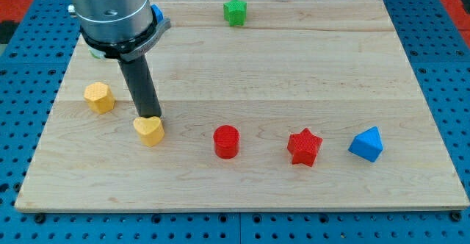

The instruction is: Move the yellow hexagon downwards

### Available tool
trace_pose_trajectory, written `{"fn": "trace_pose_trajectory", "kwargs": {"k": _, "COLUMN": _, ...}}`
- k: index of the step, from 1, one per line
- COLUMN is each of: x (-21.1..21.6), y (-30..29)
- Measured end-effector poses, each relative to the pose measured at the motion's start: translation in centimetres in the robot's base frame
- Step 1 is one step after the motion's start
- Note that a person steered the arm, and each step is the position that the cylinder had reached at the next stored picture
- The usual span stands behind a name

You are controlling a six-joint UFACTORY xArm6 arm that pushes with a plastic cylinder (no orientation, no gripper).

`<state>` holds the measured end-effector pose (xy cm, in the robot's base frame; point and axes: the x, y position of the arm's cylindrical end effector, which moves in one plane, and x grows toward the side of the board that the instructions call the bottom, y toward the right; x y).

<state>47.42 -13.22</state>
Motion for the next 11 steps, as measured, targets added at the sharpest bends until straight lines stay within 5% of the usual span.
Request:
{"fn": "trace_pose_trajectory", "kwargs": {"k": 2, "x": 2.7, "y": 1.4}}
{"fn": "trace_pose_trajectory", "kwargs": {"k": 4, "x": -4.9, "y": 1.7}}
{"fn": "trace_pose_trajectory", "kwargs": {"k": 6, "x": -5.0, "y": -7.0}}
{"fn": "trace_pose_trajectory", "kwargs": {"k": 8, "x": -5.8, "y": -9.8}}
{"fn": "trace_pose_trajectory", "kwargs": {"k": 11, "x": 0.5, "y": -12.2}}
